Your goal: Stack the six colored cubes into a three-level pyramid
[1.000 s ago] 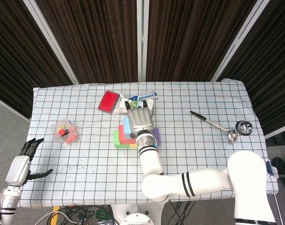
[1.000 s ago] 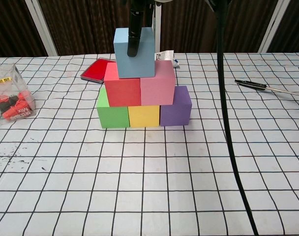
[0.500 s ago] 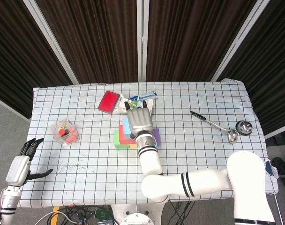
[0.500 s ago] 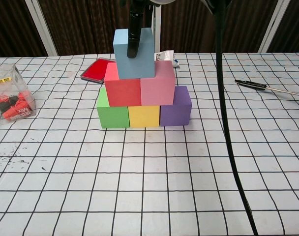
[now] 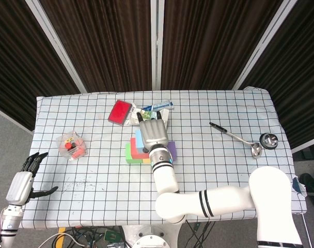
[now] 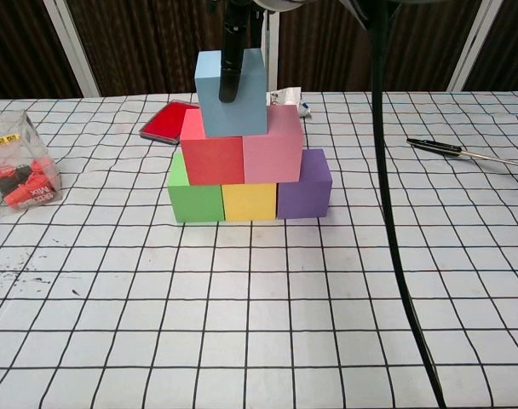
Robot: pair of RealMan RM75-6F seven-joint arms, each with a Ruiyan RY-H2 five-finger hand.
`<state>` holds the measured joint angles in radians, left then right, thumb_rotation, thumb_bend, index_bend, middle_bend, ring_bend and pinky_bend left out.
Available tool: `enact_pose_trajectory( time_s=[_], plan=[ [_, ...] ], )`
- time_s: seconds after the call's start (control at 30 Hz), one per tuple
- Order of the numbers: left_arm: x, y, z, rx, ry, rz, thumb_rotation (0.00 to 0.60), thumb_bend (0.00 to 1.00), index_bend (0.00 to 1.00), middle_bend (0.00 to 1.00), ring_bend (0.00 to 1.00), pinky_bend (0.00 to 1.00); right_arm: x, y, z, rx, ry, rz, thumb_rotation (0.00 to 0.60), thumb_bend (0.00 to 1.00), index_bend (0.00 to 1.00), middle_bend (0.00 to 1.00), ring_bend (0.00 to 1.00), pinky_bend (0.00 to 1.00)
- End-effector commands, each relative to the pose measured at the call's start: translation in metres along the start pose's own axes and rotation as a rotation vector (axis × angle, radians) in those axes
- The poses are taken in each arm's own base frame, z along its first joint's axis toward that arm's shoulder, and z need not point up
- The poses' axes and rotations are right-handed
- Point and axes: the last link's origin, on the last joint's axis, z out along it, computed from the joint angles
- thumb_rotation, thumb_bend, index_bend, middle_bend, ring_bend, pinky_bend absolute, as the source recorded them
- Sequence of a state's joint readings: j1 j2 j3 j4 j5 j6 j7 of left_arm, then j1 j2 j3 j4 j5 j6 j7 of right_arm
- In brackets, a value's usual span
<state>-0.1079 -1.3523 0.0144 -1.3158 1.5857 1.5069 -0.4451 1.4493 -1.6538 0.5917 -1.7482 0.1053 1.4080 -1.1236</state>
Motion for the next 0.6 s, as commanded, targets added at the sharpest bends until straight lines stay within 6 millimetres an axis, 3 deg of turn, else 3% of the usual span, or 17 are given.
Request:
enact_pose_trajectory(
  time_s=[0.03,0.3,0.6],
  plan=[
    [0.0001,0.0000,-0.0001,0.000,0.001,-0.001,0.600,0.00,0.07,0.10,0.00,0.03,-0.0004,-0.0002,-0.0001,0.003,-0.003,0.004,0.600,0.09,0.00,0.66,0.29,0.00],
    [0.0000,0.0006,0.0009,-0.003,-0.001,-0.002,0.600,0.00,0.07,0.10,0.00,0.03,0.0005,0.0031,-0.0012,0.013,-0.014,0.004,0.600,0.03,0.00,0.38,0.17,0.00],
    [-0.0011,0.0003,0.0022,0.000,-0.006,-0.002,0.600,0.00,0.07,0.10,0.00,0.03,0.0030,0.0061,-0.0026,0.026,-0.022,0.014,0.600,0.00,0.00,0.27,0.12,0.00]
  ],
)
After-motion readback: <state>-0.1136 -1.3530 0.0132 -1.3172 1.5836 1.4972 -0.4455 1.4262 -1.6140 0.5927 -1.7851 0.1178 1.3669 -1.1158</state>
